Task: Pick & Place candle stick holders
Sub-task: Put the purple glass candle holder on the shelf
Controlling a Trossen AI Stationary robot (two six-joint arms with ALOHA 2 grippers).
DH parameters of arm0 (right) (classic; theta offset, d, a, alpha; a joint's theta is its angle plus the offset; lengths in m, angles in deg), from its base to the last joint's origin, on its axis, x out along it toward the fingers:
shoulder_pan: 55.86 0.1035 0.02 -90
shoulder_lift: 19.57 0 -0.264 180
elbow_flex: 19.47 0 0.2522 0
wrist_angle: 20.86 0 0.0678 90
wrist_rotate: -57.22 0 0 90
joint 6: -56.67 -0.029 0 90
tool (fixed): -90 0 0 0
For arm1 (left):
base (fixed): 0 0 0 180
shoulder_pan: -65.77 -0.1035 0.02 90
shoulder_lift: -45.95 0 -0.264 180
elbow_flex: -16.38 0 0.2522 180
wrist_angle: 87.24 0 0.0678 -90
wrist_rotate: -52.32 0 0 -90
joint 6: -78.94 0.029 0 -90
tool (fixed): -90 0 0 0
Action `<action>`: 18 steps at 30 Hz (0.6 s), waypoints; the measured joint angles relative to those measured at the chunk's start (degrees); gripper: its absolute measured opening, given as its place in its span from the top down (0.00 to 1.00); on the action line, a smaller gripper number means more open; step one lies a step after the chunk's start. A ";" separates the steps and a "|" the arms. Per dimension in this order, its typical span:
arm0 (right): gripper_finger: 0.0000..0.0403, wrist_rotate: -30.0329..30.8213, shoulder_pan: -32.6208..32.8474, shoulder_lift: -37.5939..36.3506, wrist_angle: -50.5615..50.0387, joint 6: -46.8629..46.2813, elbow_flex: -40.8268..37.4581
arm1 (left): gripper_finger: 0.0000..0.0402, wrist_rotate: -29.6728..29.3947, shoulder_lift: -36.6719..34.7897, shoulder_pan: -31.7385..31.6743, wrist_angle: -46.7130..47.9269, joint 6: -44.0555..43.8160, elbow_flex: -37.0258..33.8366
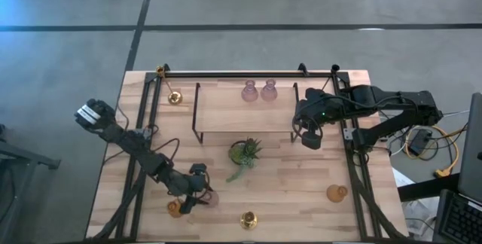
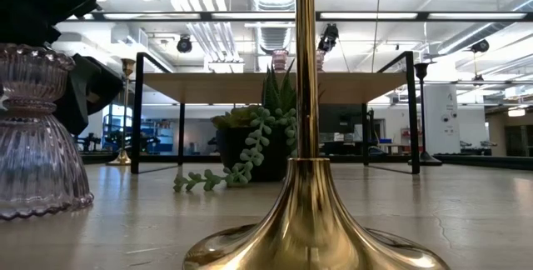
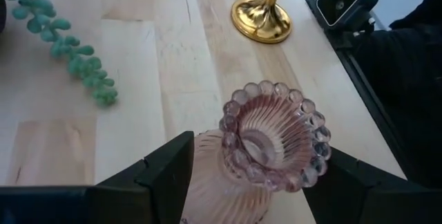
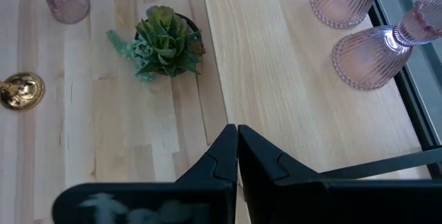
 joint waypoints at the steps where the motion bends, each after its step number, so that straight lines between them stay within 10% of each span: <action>1: 0.98 0.00 0.00 0.00 0.02 0.00 0.00 | 0.39 0.00 0.00 -0.04 -0.04 0.36 -0.03; 18: 0.98 0.00 -0.02 0.00 1.31 1.45 0.00 | 0.69 0.06 0.00 -1.60 -2.42 9.96 -0.63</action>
